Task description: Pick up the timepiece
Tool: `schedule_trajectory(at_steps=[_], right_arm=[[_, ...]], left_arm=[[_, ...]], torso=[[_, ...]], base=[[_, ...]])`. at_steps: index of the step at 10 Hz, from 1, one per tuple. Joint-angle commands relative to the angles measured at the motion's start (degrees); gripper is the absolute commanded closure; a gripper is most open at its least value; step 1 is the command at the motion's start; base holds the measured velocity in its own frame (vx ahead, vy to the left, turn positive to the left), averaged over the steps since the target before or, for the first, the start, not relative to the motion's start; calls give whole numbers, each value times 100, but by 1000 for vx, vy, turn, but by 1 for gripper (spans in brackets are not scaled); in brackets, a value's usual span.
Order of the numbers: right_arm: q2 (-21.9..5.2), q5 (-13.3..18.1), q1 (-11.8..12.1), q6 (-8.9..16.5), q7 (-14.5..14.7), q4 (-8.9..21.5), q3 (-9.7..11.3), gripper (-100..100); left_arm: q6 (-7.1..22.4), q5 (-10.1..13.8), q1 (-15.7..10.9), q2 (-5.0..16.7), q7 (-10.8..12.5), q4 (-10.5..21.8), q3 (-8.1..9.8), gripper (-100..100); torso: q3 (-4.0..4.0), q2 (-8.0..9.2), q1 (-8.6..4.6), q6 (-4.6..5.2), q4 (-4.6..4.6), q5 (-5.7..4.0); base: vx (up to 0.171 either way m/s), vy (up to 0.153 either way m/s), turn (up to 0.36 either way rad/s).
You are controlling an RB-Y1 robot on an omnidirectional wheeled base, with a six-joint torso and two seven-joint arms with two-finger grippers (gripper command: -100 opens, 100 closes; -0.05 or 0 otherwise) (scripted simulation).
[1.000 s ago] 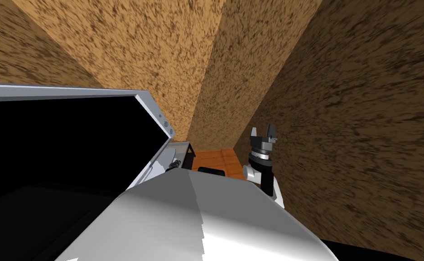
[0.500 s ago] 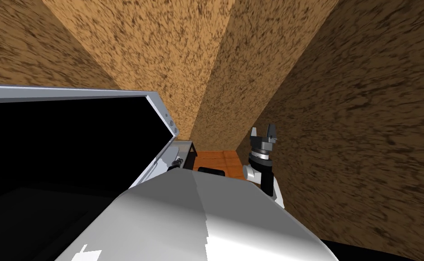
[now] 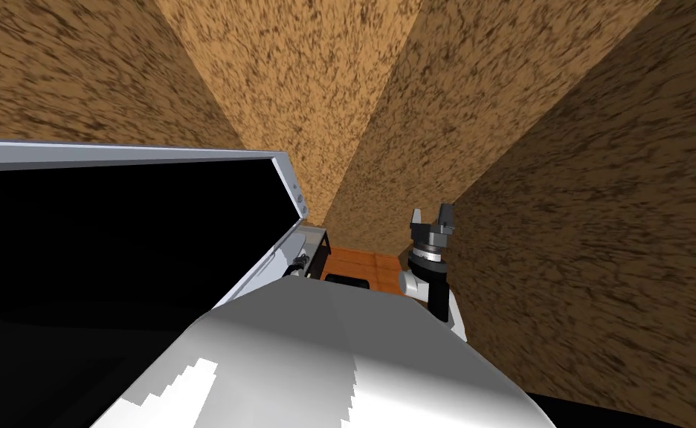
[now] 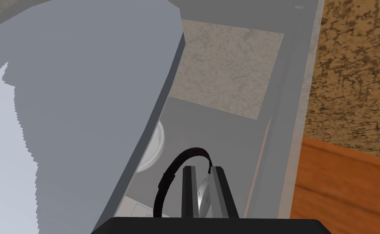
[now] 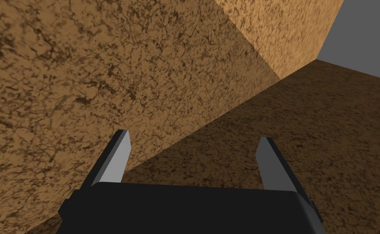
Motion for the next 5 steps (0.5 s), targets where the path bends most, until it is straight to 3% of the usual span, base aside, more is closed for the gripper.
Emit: schedule_trajectory(at_steps=[1,3,5], right_arm=[[0,0,0,0,0,0,0,0],[0,0,-1,0,0,0,0,0],[0,0,0,0,0,0,0,0]], left_arm=[[135,-106,-122,-34,-79,-54,-140,100],[135,-106,-122,-34,-79,-54,-140,100],[249,-312,-413,-68,-68,31,-453,100]], torso=[[0,0,0,0,0,0],[1,5,6,-3,-3,2],[3,7,9,-6,-1,2]], base=[[26,-9,353],[13,-7,118],[25,-5,360]])
